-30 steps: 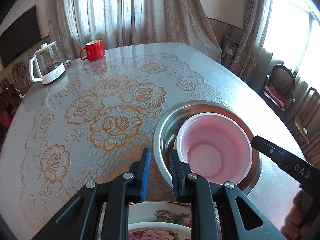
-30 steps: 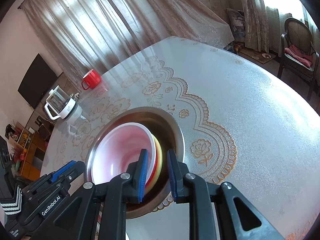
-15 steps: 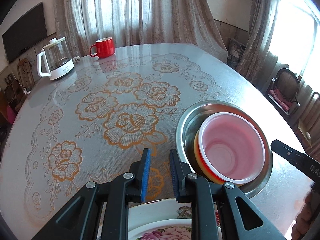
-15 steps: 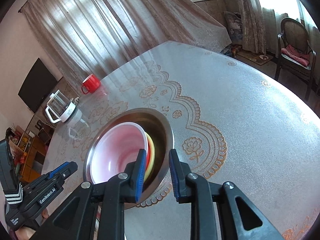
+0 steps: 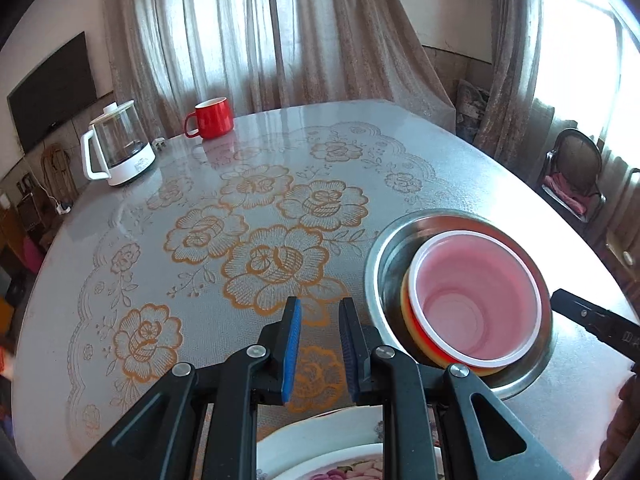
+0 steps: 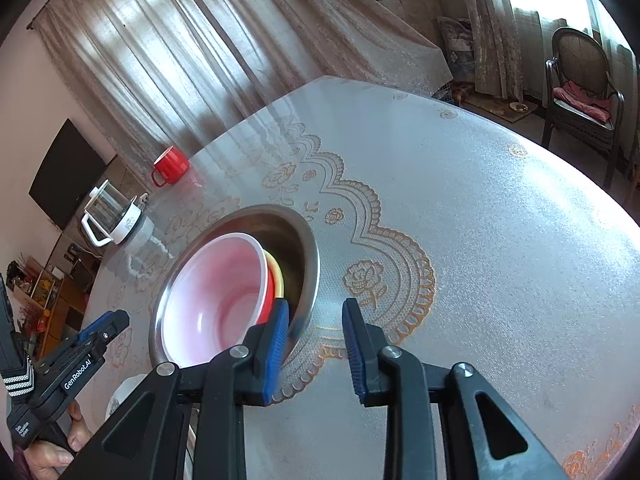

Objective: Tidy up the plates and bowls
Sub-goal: 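Close both tools on the steel bowl rim and lift the nested bowls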

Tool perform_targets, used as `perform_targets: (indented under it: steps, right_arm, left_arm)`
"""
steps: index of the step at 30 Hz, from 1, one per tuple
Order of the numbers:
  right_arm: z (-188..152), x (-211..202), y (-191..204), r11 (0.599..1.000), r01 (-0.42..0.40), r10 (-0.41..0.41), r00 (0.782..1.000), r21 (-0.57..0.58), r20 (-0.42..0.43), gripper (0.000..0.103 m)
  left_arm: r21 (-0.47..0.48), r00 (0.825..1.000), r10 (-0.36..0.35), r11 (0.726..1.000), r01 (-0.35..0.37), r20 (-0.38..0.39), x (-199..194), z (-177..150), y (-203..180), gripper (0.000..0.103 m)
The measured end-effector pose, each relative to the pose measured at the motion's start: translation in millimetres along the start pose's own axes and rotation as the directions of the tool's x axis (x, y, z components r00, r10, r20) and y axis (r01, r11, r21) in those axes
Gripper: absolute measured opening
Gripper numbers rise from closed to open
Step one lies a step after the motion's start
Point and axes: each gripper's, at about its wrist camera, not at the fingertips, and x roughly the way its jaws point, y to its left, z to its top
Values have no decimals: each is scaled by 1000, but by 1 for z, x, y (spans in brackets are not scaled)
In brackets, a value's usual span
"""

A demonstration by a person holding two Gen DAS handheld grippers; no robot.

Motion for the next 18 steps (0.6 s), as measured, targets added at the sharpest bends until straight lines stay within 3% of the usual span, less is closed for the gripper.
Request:
perform_targets:
  steps: [7,18]
  right_arm:
    - [0,3,-1,1000,-9,8,1000,-16,-3,30]
    - [4,15,5,998,13,-15,999,-55,-32,28]
  left_arm:
    - [33,1000,13,999,-14,22,-2,-3,-2,20]
    - [17,1000,-4,1000,4,-24,16,5,-3,20]
